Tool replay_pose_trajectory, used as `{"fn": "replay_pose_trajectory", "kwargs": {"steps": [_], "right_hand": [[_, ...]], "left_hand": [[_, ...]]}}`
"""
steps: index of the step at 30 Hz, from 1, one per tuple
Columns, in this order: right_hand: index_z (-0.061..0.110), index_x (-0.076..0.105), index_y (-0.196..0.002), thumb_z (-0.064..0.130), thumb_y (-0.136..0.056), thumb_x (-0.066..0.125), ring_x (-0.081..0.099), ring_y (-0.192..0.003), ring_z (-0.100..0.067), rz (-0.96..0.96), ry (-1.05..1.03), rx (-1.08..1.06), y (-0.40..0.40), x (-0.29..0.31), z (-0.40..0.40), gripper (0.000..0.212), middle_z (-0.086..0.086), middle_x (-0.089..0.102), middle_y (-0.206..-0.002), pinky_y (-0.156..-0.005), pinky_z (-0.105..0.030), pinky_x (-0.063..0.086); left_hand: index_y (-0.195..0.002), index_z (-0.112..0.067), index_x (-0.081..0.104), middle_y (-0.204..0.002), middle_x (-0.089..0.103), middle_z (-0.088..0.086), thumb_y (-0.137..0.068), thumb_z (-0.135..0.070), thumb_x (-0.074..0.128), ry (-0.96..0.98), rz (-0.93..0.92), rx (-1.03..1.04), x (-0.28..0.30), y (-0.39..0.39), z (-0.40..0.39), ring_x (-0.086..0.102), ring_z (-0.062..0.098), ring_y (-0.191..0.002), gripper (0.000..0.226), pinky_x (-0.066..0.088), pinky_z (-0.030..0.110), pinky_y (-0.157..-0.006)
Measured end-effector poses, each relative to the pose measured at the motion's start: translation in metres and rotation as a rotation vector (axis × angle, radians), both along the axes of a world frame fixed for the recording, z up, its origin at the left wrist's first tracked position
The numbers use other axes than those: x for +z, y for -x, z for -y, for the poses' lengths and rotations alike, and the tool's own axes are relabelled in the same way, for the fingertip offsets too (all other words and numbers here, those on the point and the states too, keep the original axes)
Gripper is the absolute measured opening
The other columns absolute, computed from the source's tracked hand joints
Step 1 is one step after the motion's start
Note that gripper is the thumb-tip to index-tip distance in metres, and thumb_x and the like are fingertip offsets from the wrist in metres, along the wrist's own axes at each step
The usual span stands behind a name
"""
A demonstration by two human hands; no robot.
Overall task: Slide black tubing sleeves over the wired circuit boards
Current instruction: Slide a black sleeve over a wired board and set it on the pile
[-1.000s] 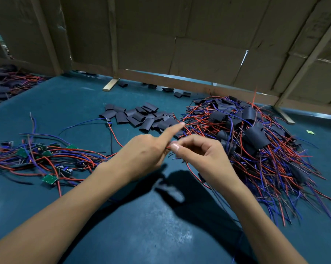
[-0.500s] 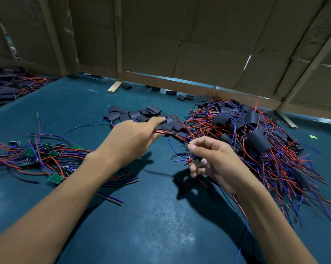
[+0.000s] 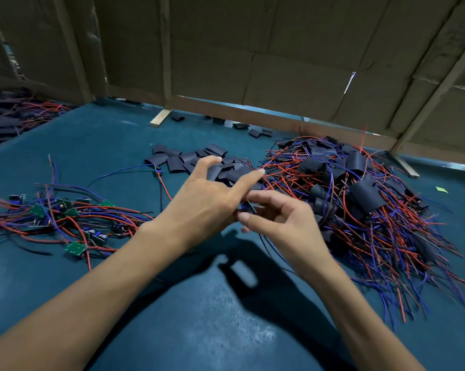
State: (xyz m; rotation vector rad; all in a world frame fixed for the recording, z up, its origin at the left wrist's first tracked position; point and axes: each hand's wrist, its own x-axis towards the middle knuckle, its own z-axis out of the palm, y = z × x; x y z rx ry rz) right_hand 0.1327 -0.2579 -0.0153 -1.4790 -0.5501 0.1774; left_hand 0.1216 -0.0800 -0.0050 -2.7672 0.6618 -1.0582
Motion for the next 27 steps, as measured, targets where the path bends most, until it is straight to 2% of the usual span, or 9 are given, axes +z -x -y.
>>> {"fn": "replay_pose_trajectory", "kwargs": {"steps": [2,4,7,10,13,15,18,21,27], "right_hand": [[0.008,0.072,-0.112,-0.018,-0.086,0.063,0.07,-0.092,-0.017,-0.023,-0.043,0.004,-0.004,0.005,0.006,0.037,-0.015,0.066,-0.123,-0.085,-0.033,0.06],[0.007,0.07,-0.116,-0.018,-0.09,0.058,0.073,-0.09,-0.02,-0.006,-0.042,-0.007,-0.007,0.009,0.008,0.039,-0.017,0.064,-0.124,-0.084,-0.035,0.061],[0.006,0.07,-0.112,-0.011,-0.088,0.065,0.073,-0.071,-0.022,-0.056,-0.076,-0.016,-0.003,0.009,0.008,0.029,-0.013,0.074,-0.099,-0.051,-0.028,0.056],[0.005,0.076,-0.095,0.001,-0.085,0.076,0.058,-0.05,-0.019,-0.012,0.005,-0.041,-0.003,0.006,0.008,0.011,-0.017,0.071,-0.071,-0.039,-0.022,0.038],[0.016,0.08,-0.092,0.011,-0.083,0.08,0.034,-0.041,-0.015,0.001,0.075,-0.034,-0.003,0.006,0.008,0.011,-0.023,0.06,-0.059,-0.041,-0.019,0.026],[0.023,0.082,-0.09,0.011,-0.082,0.081,0.039,-0.045,-0.015,0.077,0.115,-0.05,-0.003,0.007,0.008,0.015,-0.023,0.065,-0.065,-0.044,-0.02,0.032],[0.023,0.081,-0.085,0.008,-0.081,0.082,0.048,-0.053,-0.012,0.146,0.144,-0.088,-0.004,0.009,0.01,0.016,-0.006,0.07,-0.069,-0.052,-0.016,0.038],[0.02,0.081,-0.088,0.013,-0.083,0.081,0.043,-0.047,-0.009,0.079,0.139,-0.106,-0.006,0.01,0.014,0.009,0.006,0.061,-0.055,-0.045,-0.015,0.033],[0.011,0.079,-0.089,0.019,-0.083,0.076,0.04,-0.041,-0.007,-0.099,0.012,-0.062,-0.005,0.011,0.014,0.01,0.004,0.058,-0.053,-0.038,-0.014,0.027]], "left_hand": [[-0.146,-0.01,0.051,-0.059,0.066,0.001,-0.099,-0.041,0.043,0.076,0.027,0.008,0.005,0.001,-0.003,0.063,0.028,-0.057,0.057,0.043,0.046,-0.103],[-0.149,-0.011,0.046,-0.061,0.065,0.0,-0.1,-0.047,0.046,0.134,-0.011,-0.019,0.007,0.003,-0.005,0.061,0.029,-0.059,0.06,0.042,0.04,-0.097],[-0.153,-0.008,0.035,-0.064,0.063,0.003,-0.089,-0.039,0.07,0.286,-0.191,-0.133,0.008,0.007,-0.001,0.056,0.033,-0.061,0.08,0.04,0.029,-0.075],[-0.157,-0.015,0.024,-0.069,0.058,0.004,-0.08,-0.034,0.08,0.384,-0.334,-0.164,0.01,0.011,0.004,0.056,0.033,-0.064,0.096,0.04,0.034,-0.06],[-0.158,-0.023,0.017,-0.067,0.045,-0.006,-0.08,-0.035,0.081,0.457,-0.405,-0.177,0.009,0.012,0.004,0.049,0.027,-0.062,0.101,0.046,0.039,-0.061],[-0.158,-0.023,0.015,-0.064,0.039,-0.012,-0.079,-0.033,0.082,0.492,-0.413,-0.188,0.007,0.011,0.003,0.036,0.016,-0.061,0.104,0.04,0.031,-0.061],[-0.159,-0.025,0.016,-0.067,0.044,-0.01,-0.076,-0.04,0.082,0.54,-0.449,-0.194,0.006,0.01,0.003,0.035,0.014,-0.068,0.108,0.041,0.028,-0.064],[-0.159,-0.028,0.016,-0.071,0.052,-0.004,-0.07,-0.053,0.076,0.527,-0.487,-0.179,0.005,0.01,0.005,0.042,0.015,-0.065,0.11,0.046,0.033,-0.069],[-0.159,-0.027,0.016,-0.071,0.052,-0.001,-0.068,-0.056,0.071,0.554,-0.461,-0.203,0.003,0.009,0.005,0.038,0.014,-0.069,0.11,0.046,0.034,-0.069]]}}
